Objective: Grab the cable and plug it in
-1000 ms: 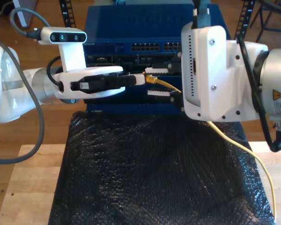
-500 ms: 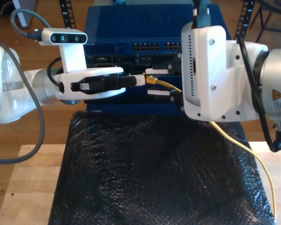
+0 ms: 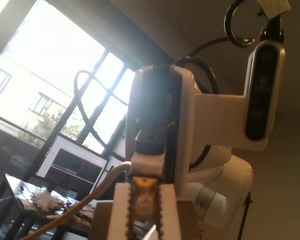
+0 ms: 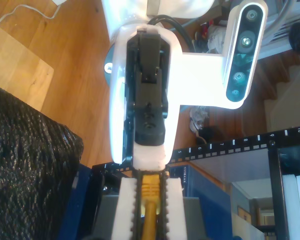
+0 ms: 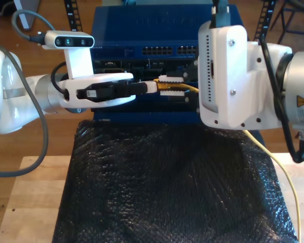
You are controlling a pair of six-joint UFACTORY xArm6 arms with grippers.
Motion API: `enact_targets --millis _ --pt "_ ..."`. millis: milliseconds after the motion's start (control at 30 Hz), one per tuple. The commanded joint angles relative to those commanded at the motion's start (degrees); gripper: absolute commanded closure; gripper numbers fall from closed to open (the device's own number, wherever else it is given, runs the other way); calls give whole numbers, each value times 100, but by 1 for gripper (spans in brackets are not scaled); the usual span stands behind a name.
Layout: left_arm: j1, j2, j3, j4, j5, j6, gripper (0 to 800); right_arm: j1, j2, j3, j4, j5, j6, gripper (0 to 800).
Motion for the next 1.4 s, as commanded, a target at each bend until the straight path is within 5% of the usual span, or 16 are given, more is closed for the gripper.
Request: enact_targets --millis 67,167,433,633,900,1000,1400 --pt "0 0 0 0 9 0 761 0 0 0 0 0 0 796" --pt "9 0 0 0 26 0 551 0 0 0 0 0 0 797" --pt "9 9 -9 -9 26 -88 537 9 9 0 0 0 79 798" --pt "9 18 -9 -9 35 -105 437 9 9 0 9 0 88 798" --pt "18 0 -26 -9 70 -334 194 0 9 -9 18 0 105 798" --pt "44 -9 -44 0 18 -352 44 -9 18 -9 18 0 220 798" --pt "607 -35 -158 62 -853 -299 3 -132 510 -105 18 -158 299 799"
